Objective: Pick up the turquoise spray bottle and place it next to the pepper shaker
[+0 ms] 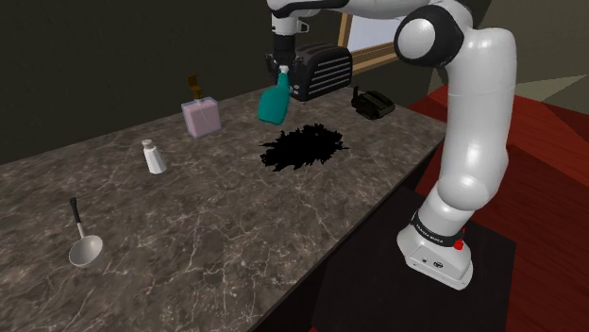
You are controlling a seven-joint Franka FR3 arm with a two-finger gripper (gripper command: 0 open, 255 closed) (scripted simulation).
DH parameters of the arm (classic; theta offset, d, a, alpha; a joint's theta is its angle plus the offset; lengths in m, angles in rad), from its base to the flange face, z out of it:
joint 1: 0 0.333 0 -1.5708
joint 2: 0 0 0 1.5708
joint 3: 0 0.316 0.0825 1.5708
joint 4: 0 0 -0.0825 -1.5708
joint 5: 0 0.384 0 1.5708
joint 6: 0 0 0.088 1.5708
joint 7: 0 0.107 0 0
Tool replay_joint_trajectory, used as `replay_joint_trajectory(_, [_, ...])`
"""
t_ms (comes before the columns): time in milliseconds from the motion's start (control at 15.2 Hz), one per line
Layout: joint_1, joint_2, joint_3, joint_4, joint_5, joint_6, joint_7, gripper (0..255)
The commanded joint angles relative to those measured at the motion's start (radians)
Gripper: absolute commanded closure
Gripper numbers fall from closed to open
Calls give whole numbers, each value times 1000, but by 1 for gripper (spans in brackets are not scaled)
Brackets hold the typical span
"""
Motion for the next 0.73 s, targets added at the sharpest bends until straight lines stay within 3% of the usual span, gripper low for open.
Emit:
replay_joint_trajectory(0, [28, -32, 11, -47, -4, 17, 39, 255])
replay_joint_trajectory(660, [171, -89, 79, -133, -20, 53, 248, 255])
